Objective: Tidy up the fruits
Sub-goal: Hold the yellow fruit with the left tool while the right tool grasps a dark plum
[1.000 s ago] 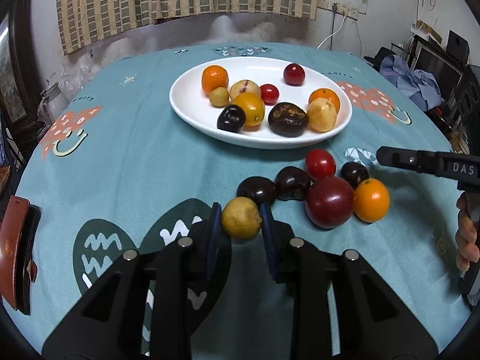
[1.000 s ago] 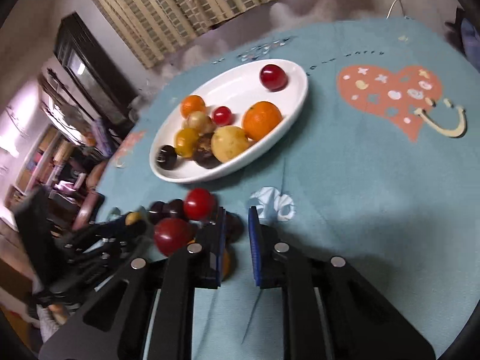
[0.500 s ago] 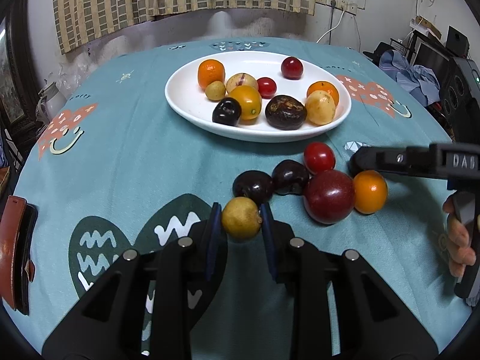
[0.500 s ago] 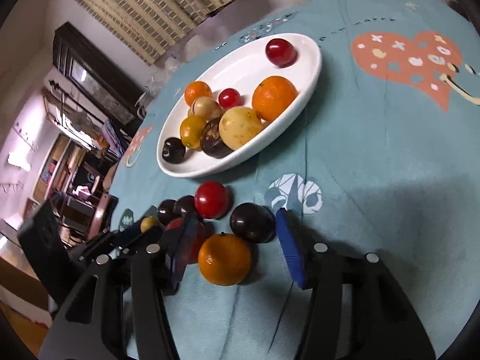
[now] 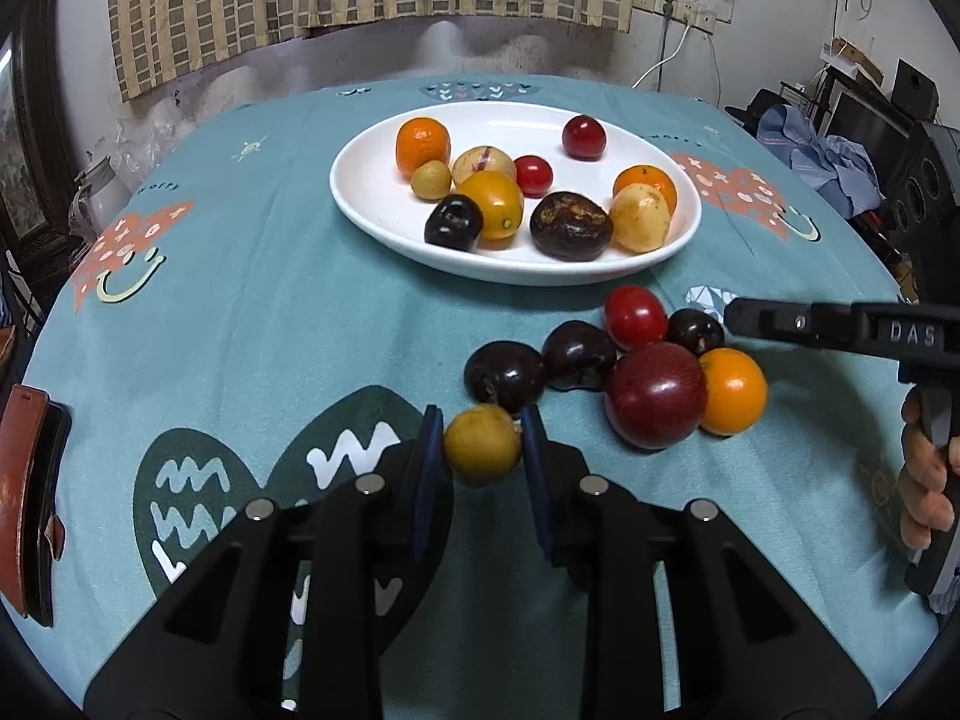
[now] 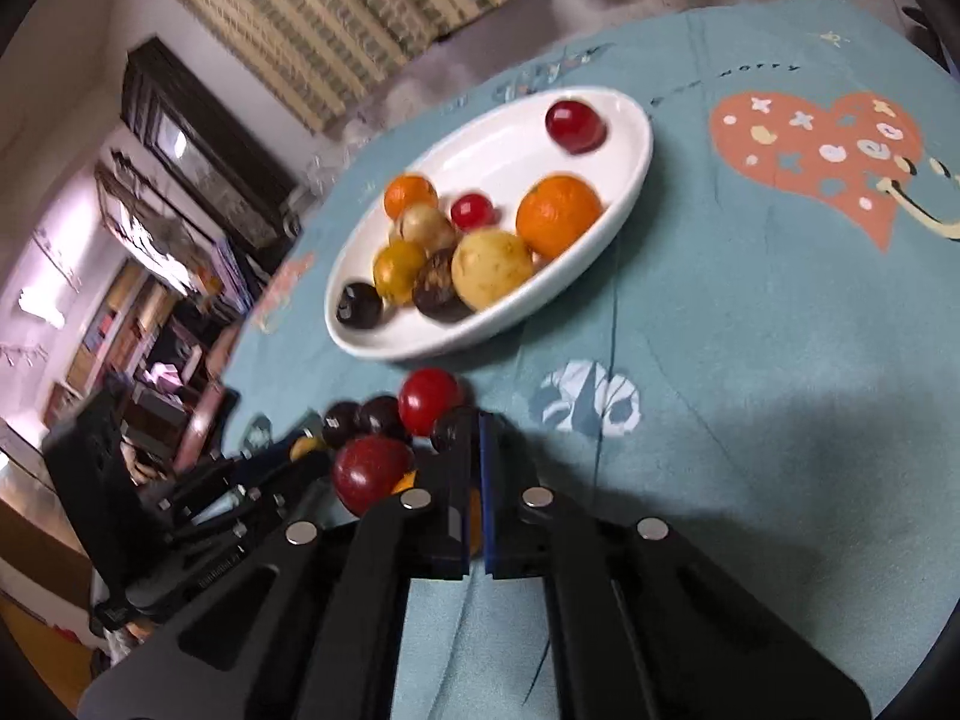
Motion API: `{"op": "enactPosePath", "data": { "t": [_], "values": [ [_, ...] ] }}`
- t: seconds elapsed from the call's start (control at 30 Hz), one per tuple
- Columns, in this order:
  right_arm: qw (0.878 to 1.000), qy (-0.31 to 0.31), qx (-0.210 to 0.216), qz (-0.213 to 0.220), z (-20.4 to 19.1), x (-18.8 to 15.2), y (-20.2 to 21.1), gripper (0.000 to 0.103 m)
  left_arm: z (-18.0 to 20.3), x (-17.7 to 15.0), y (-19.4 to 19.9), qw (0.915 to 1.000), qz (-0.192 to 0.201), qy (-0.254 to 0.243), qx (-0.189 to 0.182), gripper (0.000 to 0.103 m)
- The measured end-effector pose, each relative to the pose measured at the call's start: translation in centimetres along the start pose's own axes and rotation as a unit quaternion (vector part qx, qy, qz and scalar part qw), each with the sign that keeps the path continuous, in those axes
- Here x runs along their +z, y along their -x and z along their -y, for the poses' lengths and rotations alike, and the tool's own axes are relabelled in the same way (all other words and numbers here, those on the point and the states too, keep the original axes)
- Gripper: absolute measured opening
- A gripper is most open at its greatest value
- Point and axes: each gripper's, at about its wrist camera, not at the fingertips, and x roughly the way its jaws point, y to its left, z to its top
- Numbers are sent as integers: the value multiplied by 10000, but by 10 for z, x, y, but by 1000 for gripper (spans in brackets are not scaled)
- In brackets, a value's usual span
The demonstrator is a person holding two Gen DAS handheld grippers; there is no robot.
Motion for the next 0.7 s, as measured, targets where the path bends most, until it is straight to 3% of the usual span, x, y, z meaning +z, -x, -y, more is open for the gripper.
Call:
{"op": "enactPosePath", "data": {
  "t": [0.33, 0.43, 0.5, 0.6, 0.7],
  "values": [
    [9991, -339, 205, -159, 7, 6, -8, 8, 2, 0, 1, 10000, -8, -30, -50, 27],
    [9983, -480, 279, -196, 12, 7, -6, 14, 0, -1, -1, 10000, -58, -22, -37, 27],
    [9981, -488, 322, -182, 12, 7, -5, 25, -1, -1, -2, 10000, -79, 14, -38, 27],
    [9978, -483, 428, -140, 9, 8, -3, 30, -3, 0, -2, 9999, -60, 72, -48, 28],
    [9989, -310, 259, -230, 1, 9, -12, 31, -3, -1, -6, 9999, -121, 59, -86, 29]
  ]
}}
